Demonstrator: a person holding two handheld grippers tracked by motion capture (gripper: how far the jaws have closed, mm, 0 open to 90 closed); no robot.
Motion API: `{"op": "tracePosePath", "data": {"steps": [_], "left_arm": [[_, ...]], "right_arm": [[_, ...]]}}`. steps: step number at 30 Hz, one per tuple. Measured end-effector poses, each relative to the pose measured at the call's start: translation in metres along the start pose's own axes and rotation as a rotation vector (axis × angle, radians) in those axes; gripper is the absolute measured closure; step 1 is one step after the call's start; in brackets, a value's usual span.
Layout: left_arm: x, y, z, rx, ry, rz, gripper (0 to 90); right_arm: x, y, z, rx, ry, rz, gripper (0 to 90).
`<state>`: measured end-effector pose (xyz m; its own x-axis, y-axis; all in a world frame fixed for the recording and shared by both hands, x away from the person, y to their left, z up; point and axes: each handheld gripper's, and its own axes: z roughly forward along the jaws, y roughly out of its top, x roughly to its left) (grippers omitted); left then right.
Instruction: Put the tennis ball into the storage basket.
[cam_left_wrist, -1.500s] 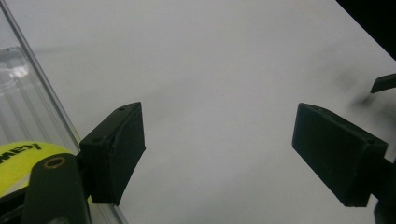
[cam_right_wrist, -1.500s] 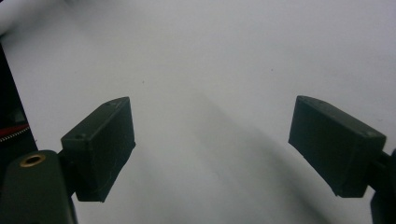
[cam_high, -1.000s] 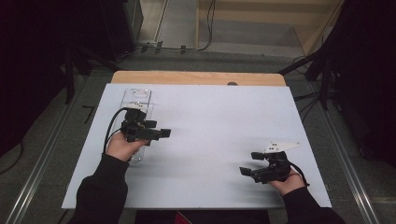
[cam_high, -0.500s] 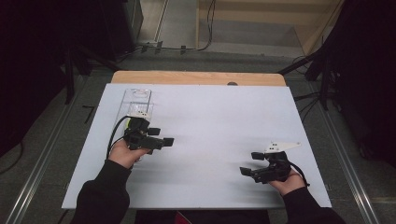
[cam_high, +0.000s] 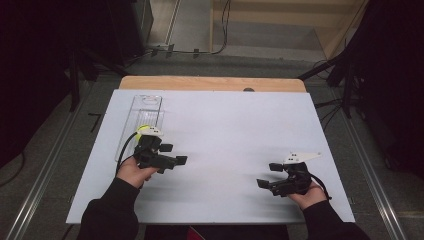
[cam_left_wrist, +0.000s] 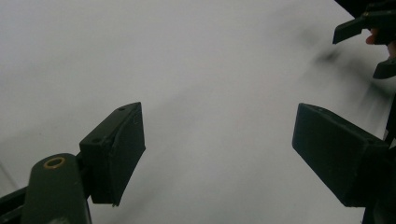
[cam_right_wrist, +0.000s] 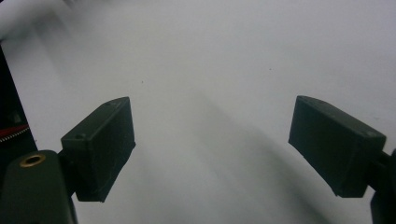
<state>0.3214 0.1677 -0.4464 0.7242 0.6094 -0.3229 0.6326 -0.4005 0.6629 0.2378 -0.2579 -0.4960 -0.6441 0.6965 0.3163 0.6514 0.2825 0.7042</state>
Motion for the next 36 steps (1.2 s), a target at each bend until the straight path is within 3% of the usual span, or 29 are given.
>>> {"op": "tracePosePath", "data": {"steps": [9,23,36], "left_arm": [[-0.006,-0.013,-0.003,-0.02,-0.005,0.035,18.0],[-0.017,-0.03,-0.002,0.007,-0.028,0.096,18.3],[-0.022,-0.045,-0.004,0.013,-0.045,0.109,20.1]], "right_arm": [[0.0,0.0,0.0,0.001,-0.001,-0.003,12.4],[0.0,0.0,0.0,0.001,-0.002,-0.002,12.5],[-0.001,0.0,0.001,0.004,-0.002,0.002,12.4]]}}
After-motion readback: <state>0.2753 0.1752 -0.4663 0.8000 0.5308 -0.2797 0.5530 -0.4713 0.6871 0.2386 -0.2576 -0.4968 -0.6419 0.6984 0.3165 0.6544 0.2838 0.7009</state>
